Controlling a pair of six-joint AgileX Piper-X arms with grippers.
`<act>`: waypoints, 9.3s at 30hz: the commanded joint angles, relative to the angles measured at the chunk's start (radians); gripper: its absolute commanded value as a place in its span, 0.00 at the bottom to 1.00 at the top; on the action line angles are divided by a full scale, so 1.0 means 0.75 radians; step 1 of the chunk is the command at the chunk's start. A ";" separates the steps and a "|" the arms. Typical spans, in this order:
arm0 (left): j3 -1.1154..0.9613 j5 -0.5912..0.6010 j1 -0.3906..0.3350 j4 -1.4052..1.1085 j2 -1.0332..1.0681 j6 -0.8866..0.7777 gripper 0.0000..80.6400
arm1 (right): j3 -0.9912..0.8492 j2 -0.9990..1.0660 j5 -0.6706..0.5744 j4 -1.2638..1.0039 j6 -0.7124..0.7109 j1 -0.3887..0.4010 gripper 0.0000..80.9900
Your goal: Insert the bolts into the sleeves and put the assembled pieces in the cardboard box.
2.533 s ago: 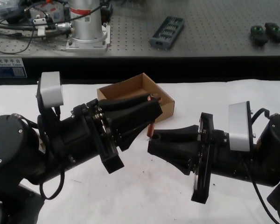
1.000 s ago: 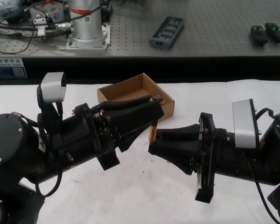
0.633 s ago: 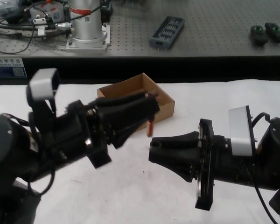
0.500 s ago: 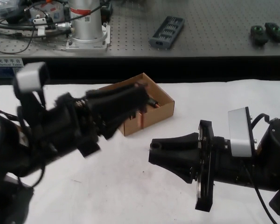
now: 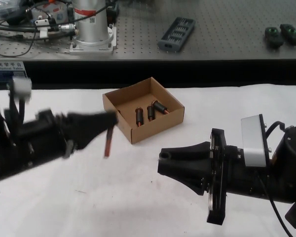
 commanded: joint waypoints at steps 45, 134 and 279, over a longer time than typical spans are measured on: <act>-0.524 -0.908 -0.192 1.681 0.285 0.811 0.01 | -0.002 -0.020 -0.017 -0.015 0.027 -0.008 0.07; 0.244 -0.125 -0.254 -0.808 -0.357 0.345 0.01 | -0.024 -0.017 -0.012 0.084 -0.012 0.001 0.07; 0.248 0.008 -0.012 -0.888 0.008 -0.006 0.00 | -0.259 -0.177 -0.029 0.604 0.328 -0.086 0.07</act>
